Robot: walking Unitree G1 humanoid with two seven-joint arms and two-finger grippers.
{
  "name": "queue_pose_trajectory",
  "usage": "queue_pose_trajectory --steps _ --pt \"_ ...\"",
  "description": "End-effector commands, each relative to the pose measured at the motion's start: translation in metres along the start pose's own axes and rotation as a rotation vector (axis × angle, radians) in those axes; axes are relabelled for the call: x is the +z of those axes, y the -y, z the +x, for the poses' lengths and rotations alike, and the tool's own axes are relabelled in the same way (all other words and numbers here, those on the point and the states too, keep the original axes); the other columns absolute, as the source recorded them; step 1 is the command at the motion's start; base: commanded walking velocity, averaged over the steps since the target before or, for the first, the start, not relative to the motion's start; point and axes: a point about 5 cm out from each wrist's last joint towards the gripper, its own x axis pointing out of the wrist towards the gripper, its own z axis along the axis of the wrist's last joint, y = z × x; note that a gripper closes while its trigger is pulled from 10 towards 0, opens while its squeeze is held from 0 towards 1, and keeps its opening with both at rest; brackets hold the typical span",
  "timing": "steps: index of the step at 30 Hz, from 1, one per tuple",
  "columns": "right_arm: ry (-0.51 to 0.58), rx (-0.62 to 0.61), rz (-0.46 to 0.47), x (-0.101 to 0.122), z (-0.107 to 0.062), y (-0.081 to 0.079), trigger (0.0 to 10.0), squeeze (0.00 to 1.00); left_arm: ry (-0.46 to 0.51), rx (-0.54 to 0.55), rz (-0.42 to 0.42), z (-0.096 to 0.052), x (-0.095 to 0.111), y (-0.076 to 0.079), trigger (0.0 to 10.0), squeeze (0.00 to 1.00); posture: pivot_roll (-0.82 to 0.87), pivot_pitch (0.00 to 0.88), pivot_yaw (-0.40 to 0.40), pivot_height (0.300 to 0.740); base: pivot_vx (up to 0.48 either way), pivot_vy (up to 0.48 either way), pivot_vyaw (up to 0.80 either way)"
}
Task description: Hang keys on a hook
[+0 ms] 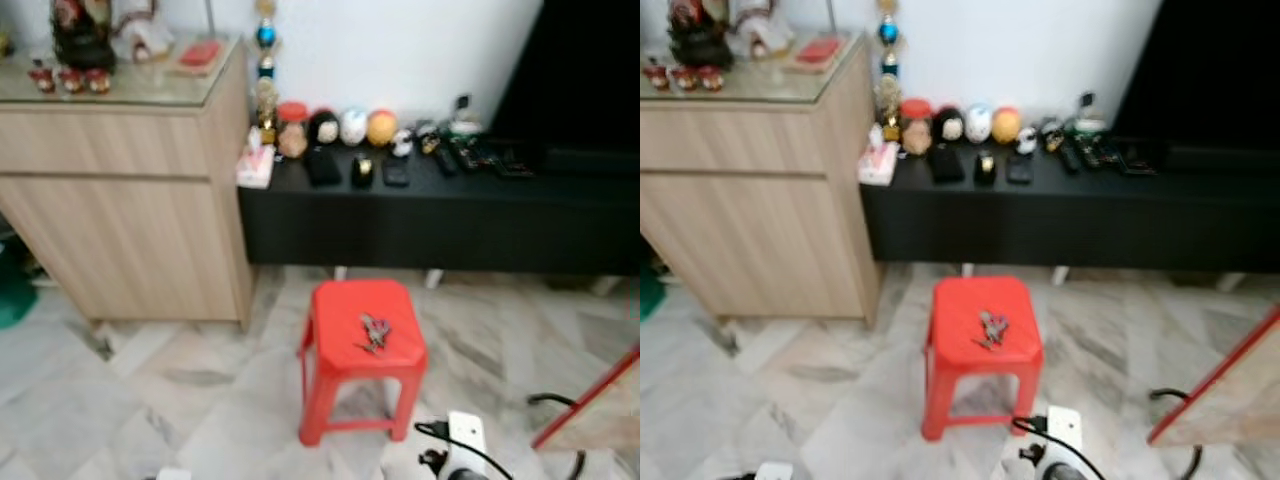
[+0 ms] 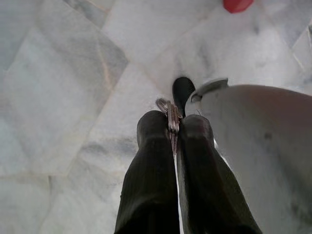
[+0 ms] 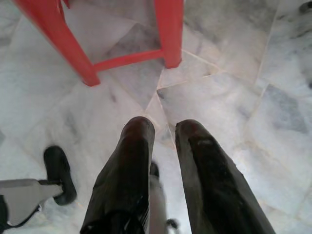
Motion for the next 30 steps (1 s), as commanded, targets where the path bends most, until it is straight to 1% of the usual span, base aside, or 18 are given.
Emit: queue_pose_trajectory --steps 1,13,16,25,28,30 --pt "-0.003 -0.016 -0.001 0.0001 -0.0004 0.0052 10.0 0.0 -0.037 -0.028 0.003 -0.0012 -0.0113 0.0087 10.0 0.0 0.0 0.0 -0.063 0.74 -0.319 0.0 0.0" --pt "-0.007 -0.013 -0.01 -0.0005 -0.0005 0.0053 10.0 0.0 -0.043 -0.028 0.021 -0.0012 -0.0115 0.0088 10.0 0.0 0.0 0.0 -0.065 0.74 -0.025 0.0 0.0" --pt "-0.008 -0.012 -0.01 -0.0007 -0.0005 0.0052 10.0 0.0 -0.044 -0.031 0.037 -0.0012 -0.0114 0.0087 10.0 0.0 0.0 0.0 -0.065 0.74 0.0 0.0 0.0" --pt "-0.011 -0.016 -0.007 -0.002 -0.0007 0.0059 10.0 0.0 -0.045 -0.037 0.055 -0.0013 -0.0119 0.0088 10.0 0.0 0.0 0.0 -0.067 0.74 0.0 -0.271 0.0" --pt "-0.023 -0.019 -0.017 -0.0034 -0.0007 0.0062 10.0 0.0 -0.045 -0.035 0.045 -0.0015 -0.0125 0.009 10.0 0.0 0.0 0.0 -0.067 0.74 0.0 0.0 0.0" --pt "-0.029 -0.012 -0.029 -0.0044 -0.0008 0.0057 10.0 0.0 -0.046 -0.035 0.048 -0.0015 -0.0127 0.0092 10.0 0.0 0.0 0.0 -0.068 0.74 0.0 0.0 -0.76"
